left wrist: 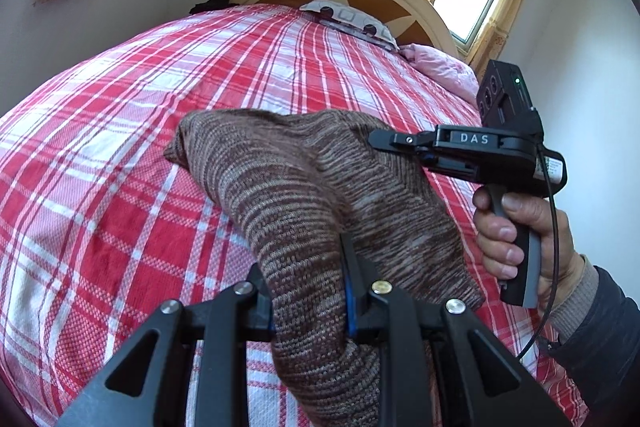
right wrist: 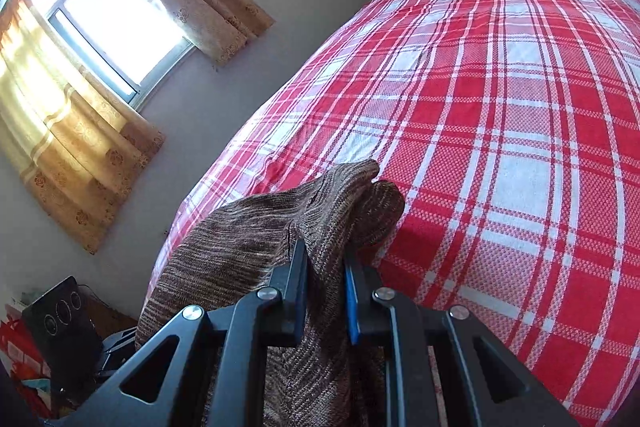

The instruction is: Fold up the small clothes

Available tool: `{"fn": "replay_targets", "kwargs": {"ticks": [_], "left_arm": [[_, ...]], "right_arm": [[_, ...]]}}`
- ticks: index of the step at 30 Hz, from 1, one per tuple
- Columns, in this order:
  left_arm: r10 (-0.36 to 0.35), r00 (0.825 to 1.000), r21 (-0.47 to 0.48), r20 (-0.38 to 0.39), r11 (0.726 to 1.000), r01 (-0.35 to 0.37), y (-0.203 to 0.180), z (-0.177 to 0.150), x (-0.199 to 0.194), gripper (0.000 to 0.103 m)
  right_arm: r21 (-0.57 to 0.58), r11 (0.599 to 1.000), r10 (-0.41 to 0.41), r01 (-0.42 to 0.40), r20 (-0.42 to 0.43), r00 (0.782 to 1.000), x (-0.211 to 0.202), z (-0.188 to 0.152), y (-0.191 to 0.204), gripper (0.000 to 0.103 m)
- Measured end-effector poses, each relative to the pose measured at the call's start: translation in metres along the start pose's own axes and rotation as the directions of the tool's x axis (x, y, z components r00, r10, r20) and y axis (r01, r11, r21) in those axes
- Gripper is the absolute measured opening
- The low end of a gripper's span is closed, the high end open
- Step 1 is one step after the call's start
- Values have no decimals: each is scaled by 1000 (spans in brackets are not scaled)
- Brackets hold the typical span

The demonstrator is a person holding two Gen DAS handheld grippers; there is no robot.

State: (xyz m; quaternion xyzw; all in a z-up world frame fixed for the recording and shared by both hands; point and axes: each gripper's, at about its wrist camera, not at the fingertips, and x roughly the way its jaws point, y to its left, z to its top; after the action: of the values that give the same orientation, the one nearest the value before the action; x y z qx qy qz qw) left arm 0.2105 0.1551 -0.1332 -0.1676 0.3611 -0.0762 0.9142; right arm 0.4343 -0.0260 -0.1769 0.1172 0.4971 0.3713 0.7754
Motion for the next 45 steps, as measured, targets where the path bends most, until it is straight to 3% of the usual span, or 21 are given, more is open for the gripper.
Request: {"fn": "replay_targets", "kwargs": {"ticks": [8, 10, 12, 17, 19, 20, 21, 24, 26, 29, 32, 34, 35, 36, 40, 45], "left_arm": [[14, 999, -37, -32, 999, -16, 12, -16, 12, 25], [11, 1000, -45, -29, 999, -12, 14, -18, 10, 29], [14, 1000, -60, -26, 998, -16, 16, -18, 9, 33], [61, 998, -26, -2, 998, -61, 9, -25, 4, 42], [114, 993, -10, -7, 993, -114, 6, -28, 8, 60], [143, 989, -15, -23, 990, -143, 6, -29, 12, 61], [148, 988, -31, -40, 988, -149, 7, -31, 15, 61], [162, 986, -42, -41, 986, -164, 4, -30, 8, 61], [186, 982, -36, 18, 982, -185, 4, -20, -7, 61], [194, 978, -46, 81, 980, -191, 13, 6, -16, 84], [269, 961, -25, 69, 963, -268, 28, 23, 8, 86], [338, 941, -12, -23, 941, -338, 39, 25, 35, 86], [350, 935, -27, -53, 936, -352, 46, 21, 41, 87], [328, 944, -62, -45, 942, -330, 51, 16, 38, 88], [356, 934, -78, -19, 931, -356, 52, 6, 32, 98], [341, 940, -96, -22, 935, -342, 47, 5, 26, 99]], "right_arm": [[-17, 997, -72, 72, -41, 997, 5, -9, -5, 17], [-33, 997, -76, 74, -60, 995, -5, -20, -4, 24], [-30, 997, -69, 67, -78, 995, -29, -41, -4, 39], [-80, 997, -17, 10, -88, 996, -78, -98, 9, 39], [-83, 996, -39, 29, -127, 991, -74, -115, 11, 39], [-93, 994, -62, 49, -139, 988, -70, -121, 13, 31], [-115, 991, -92, 75, -146, 985, -66, -126, 16, 15], [-117, 987, -131, 115, -144, 981, -61, -134, 19, 11], [-132, 983, -145, 126, -144, 979, -67, -136, 23, 10], [-142, 981, -151, 134, -110, 982, -77, -137, 26, 13], [-91, 988, -135, 124, -120, 984, -72, -132, 18, 36], [-108, 989, -120, 104, -161, 980, -58, -131, 22, 36], [-126, 982, -160, 141, -157, 975, -57, -132, 24, 27], [-121, 978, -185, 167, -159, 970, -58, -132, 25, 20], [-97, 972, -228, 214, -162, 960, -70, -138, 15, 20], [-33, 986, -167, 164, -143, 975, -71, -139, -1, 22]]}}
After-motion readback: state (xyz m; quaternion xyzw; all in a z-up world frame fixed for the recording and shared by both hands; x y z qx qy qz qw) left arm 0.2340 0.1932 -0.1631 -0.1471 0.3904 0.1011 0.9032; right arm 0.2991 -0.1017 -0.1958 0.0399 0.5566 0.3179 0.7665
